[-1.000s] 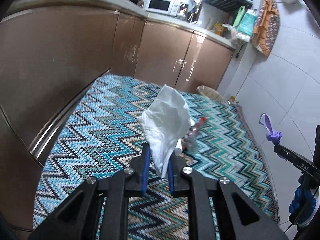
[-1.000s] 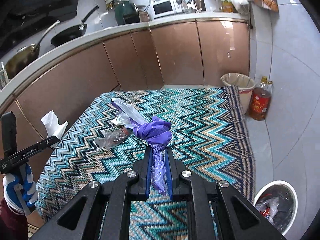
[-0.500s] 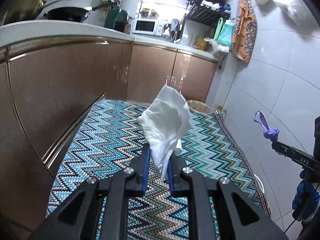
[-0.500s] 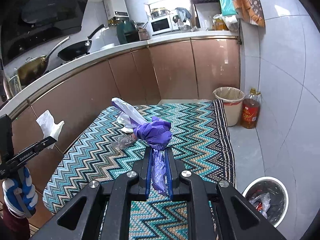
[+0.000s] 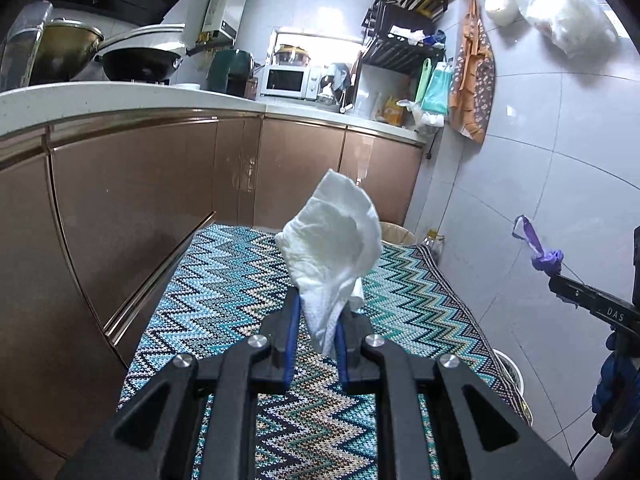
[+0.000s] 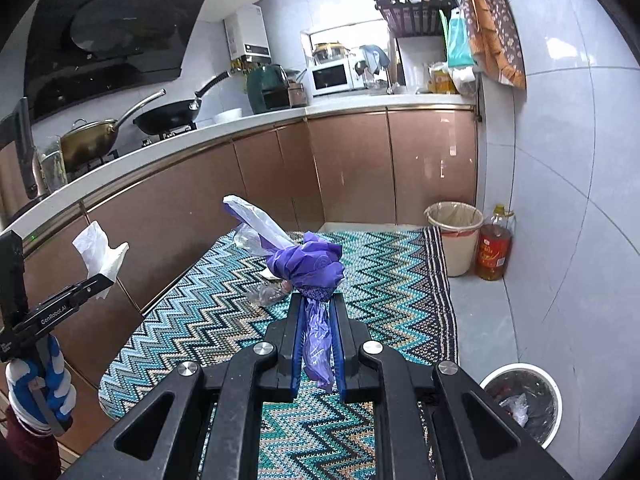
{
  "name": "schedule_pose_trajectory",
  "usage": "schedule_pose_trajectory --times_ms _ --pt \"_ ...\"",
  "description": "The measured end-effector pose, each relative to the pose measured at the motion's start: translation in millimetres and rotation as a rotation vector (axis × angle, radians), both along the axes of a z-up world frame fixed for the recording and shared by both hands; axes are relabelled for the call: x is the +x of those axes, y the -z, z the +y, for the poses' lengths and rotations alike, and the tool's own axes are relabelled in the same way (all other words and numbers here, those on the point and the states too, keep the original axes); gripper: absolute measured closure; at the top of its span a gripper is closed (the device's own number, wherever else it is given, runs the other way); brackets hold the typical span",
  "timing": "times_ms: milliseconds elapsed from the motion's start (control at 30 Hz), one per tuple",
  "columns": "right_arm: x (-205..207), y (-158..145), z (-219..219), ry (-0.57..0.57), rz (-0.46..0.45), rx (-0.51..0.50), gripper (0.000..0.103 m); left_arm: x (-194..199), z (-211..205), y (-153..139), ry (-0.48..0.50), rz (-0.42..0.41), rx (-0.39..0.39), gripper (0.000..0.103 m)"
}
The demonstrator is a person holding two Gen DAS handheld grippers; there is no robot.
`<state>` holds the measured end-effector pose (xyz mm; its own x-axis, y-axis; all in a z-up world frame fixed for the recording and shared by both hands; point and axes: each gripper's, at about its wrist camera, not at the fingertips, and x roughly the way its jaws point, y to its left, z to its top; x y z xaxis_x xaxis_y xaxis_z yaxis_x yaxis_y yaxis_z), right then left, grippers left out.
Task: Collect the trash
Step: 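Carry the white tissue and purple glove with both tools over the floor bin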
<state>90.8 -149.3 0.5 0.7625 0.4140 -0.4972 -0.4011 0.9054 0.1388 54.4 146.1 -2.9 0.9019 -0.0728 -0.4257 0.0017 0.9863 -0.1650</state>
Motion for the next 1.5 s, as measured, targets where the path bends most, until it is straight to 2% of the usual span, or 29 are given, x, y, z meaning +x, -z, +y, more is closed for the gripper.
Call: schedule_pose_trajectory --times_ms 467,867,1133,1500 --pt "-23.6 -1.5 -48.1 0.047 -0.035 0.058 0.091 -12.3 -53.3 -17.3 0.047 -0.025 0.086 0.088" --pt "-15.7 23.8 -110.7 0.121 -0.015 0.139 0.091 24.1 -141.8 -12.0 0.161 0.047 0.209 0.088" --pt "-5.7 56.9 -158.6 0.205 0.029 0.175 0.090 63.0 -216.0 6.0 0.277 0.112 0.284 0.088" --pt "13.9 112.9 -243.9 0.361 0.157 0.215 0.090 123.8 -343.6 60.4 0.511 0.235 0.350 0.088"
